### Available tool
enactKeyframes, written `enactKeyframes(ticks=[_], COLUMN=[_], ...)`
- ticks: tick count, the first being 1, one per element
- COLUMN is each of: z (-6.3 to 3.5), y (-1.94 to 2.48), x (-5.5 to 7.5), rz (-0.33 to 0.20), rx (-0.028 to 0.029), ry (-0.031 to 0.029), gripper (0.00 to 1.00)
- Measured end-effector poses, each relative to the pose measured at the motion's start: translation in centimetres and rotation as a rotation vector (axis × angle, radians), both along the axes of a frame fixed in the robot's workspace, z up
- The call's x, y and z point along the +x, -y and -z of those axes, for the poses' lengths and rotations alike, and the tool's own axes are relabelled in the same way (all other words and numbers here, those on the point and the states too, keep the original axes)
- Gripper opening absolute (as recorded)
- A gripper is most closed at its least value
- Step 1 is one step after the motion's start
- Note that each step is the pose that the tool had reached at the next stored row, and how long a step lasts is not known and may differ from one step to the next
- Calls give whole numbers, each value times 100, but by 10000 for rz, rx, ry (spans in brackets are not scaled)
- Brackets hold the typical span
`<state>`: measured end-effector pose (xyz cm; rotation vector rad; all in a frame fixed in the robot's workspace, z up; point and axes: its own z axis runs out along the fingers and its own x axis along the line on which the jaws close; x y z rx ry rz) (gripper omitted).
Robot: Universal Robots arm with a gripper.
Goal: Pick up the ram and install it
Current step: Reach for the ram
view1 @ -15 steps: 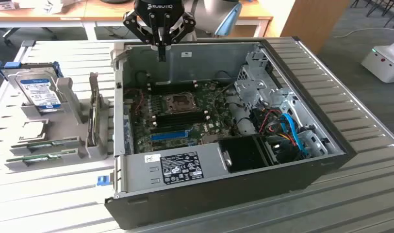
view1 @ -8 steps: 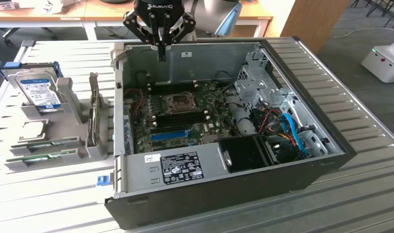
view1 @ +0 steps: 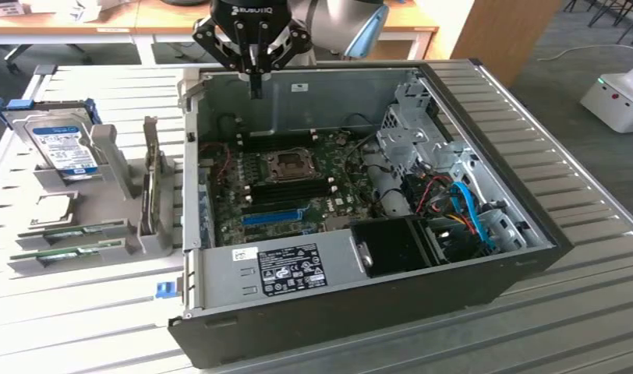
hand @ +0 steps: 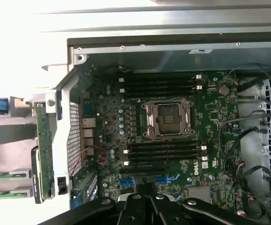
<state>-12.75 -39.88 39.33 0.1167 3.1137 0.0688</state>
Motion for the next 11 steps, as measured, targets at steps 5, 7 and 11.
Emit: enactKeyframes(ticks=[5,7,11], z=[0,1,1], y=[0,0,0], x=[-81,-112,-176], rz=[-1,-1,0], rx=[0,1,0], ry=[0,0,0], gripper=[11,11,11])
